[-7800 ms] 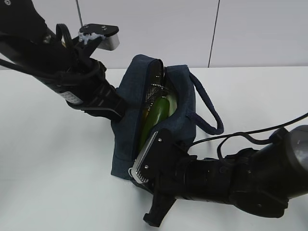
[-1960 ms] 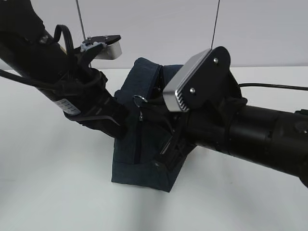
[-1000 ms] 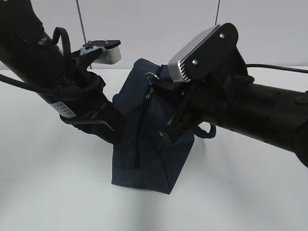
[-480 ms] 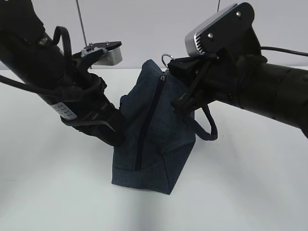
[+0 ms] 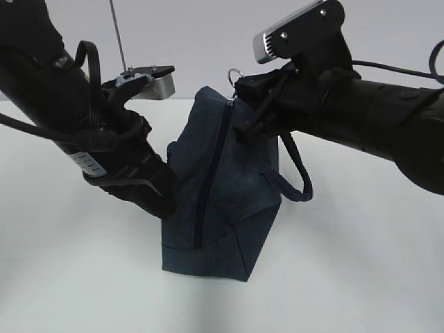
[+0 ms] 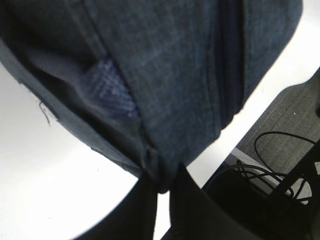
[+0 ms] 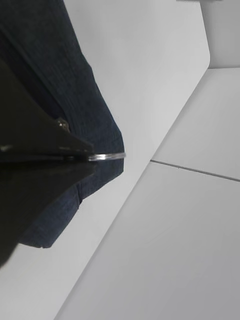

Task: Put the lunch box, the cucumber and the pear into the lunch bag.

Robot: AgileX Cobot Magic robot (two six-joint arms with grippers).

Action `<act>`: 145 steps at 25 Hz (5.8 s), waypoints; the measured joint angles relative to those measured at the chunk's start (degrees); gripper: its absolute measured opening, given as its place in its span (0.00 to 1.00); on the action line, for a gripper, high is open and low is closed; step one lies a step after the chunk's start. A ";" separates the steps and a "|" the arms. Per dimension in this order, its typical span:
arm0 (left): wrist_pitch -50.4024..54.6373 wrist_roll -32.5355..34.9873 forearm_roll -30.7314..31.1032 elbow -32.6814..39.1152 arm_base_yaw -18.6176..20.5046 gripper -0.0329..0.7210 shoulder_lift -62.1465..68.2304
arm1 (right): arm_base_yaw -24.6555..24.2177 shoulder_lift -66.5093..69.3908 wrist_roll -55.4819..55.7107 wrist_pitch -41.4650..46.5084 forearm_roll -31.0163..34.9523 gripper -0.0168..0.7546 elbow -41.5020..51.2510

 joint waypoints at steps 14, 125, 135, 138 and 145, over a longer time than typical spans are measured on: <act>0.37 0.00 0.30 0.00 0.00 0.05 0.00 | -9.67 2.42 41.56 -5.96 -36.70 0.02 -3.62; -21.88 -3.69 3.77 -19.38 1.34 0.13 12.88 | -25.09 32.20 100.71 -30.96 -83.63 0.02 -39.53; -20.24 -3.63 4.73 -19.45 1.34 0.08 12.69 | -25.87 32.20 103.13 -31.75 -82.59 0.02 -39.53; -19.41 -3.63 4.73 -19.45 1.34 0.08 11.86 | -27.45 32.20 103.51 -32.31 -82.07 0.02 -39.53; -17.75 -3.48 4.92 -19.45 1.05 0.08 9.40 | -28.55 32.20 104.15 -34.98 -82.37 0.02 -39.53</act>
